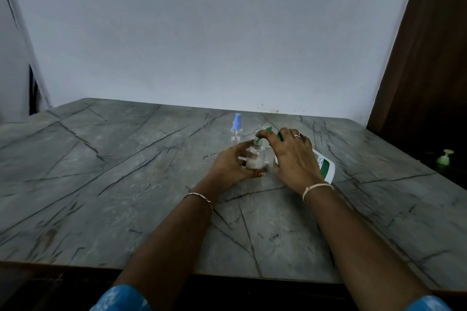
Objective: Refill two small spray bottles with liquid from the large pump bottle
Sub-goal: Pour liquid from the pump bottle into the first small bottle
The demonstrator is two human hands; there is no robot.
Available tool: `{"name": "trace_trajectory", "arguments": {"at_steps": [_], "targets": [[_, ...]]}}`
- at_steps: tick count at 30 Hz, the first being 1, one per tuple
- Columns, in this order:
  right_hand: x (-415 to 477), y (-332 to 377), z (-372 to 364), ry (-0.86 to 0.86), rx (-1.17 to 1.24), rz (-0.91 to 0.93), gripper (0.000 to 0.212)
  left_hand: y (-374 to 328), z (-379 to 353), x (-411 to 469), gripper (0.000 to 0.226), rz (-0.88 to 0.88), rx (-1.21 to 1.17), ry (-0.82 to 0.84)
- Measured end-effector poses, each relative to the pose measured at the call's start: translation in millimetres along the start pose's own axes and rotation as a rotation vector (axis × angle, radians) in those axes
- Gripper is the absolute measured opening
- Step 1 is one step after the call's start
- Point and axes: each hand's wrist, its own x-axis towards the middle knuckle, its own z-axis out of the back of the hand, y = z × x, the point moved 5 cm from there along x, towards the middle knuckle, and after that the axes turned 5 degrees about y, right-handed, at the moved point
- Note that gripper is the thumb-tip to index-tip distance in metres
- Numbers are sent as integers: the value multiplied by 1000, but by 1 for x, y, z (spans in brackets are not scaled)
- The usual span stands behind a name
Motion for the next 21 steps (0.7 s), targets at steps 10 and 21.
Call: {"name": "trace_trajectory", "arguments": {"at_steps": [10, 21], "targets": [[-4, -4, 0, 21, -7, 24, 72, 0, -1, 0, 87, -8, 50, -6], [-4, -3, 0, 5, -28, 21, 74, -4, 0, -4, 87, -24, 90, -21]]}}
